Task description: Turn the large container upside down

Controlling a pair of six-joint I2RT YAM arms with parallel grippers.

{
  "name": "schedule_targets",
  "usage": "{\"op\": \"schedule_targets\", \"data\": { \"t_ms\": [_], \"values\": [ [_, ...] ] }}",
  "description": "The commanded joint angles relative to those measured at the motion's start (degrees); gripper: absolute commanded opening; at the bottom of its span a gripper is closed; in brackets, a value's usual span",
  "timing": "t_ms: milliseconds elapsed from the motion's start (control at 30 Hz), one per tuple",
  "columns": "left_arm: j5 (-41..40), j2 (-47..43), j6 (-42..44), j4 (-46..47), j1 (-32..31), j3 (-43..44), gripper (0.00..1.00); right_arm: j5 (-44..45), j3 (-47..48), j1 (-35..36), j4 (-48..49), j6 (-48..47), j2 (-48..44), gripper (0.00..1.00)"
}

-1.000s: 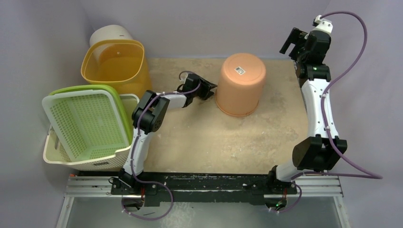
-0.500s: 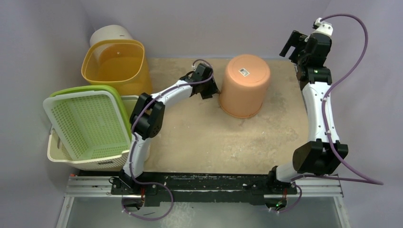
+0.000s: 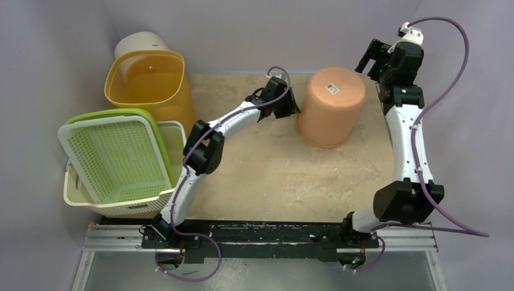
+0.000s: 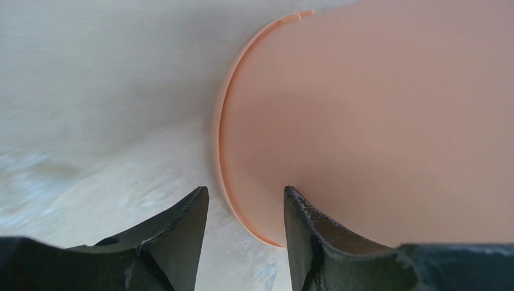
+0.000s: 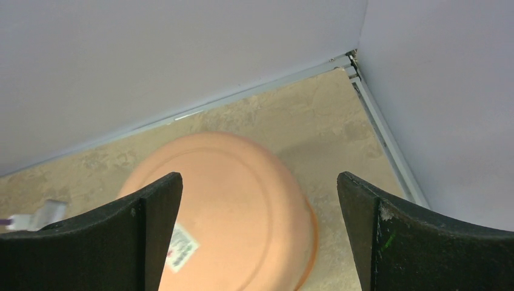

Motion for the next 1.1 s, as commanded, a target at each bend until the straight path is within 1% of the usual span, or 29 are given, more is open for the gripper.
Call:
{"op": "schedule_targets", "data": {
  "t_ms": [0, 67, 133, 200, 233, 333, 433, 533, 600, 667, 767, 900, 1000, 1067],
  "values": [
    [6.7, 5.6, -4.5, 11.0, -2.4, 6.5, 0.47, -2.1, 2.8, -0.3, -0.2, 0.9, -3.3, 1.0],
    [13.6, 7.6, -9.3, 19.7, -3.2, 6.5, 0.47, -3.1, 2.9, -0.2, -0.3, 1.5, -3.4, 1.0],
    [19.0, 9.1, -13.4, 26.2, -4.6, 5.9, 0.47, -4.2, 2.7, -0.3, 0.3, 1.8, -3.5, 1.0],
    [21.4, 9.0, -14.2, 29.7, -5.4, 4.5, 0.47, -5.4, 2.8, -0.2, 0.5, 1.8, -3.3, 1.0],
    [22.0, 8.5, -13.9, 29.5, -5.4, 3.9, 0.47, -6.3, 2.9, -0.2, 0.3, 1.8, -3.3, 1.0],
    [21.9, 5.5, -11.5, 25.3, -4.2, 1.8, 0.47, -6.5, 2.4, 0.6, -1.9, 2.1, -4.0, 1.0],
    [19.4, 0.8, -5.5, 16.5, -2.1, 0.6, 0.47, -4.3, 0.2, 2.9, -4.8, 1.8, -7.1, 1.0],
    [13.0, -5.1, 3.3, 4.5, 0.4, 1.1, 0.48, -4.9, -3.2, 6.7, -8.0, 1.9, -10.8, 1.0],
    [8.7, -8.6, 7.5, -1.9, 2.0, 1.1, 0.49, -4.8, -5.2, 9.9, -10.9, 3.3, -13.2, 1.0],
    [4.4, -12.5, 11.2, -5.8, 3.5, 0.6, 0.5, -5.9, -8.1, 11.6, -13.1, 5.6, -15.7, 1.0],
    [-0.8, -16.8, 15.4, -10.7, 4.7, 2.3, 0.52, -6.4, -13.9, 12.6, -14.2, 8.2, -20.3, 1.0],
    [-3.3, -19.7, 19.0, -13.9, 5.1, 7.4, 0.54, -8.0, -18.4, 12.8, -15.9, 9.2, -21.5, 1.0],
    [-3.1, -21.9, 19.4, -12.7, 5.1, 8.8, 0.54, -9.9, -22.0, 12.9, -14.1, 10.6, -20.8, 1.0],
    [-2.9, -24.0, 19.4, -11.1, 5.1, 8.6, 0.55, -9.3, -24.1, 12.9, -12.6, 11.8, -19.4, 1.0]
  ]
}}
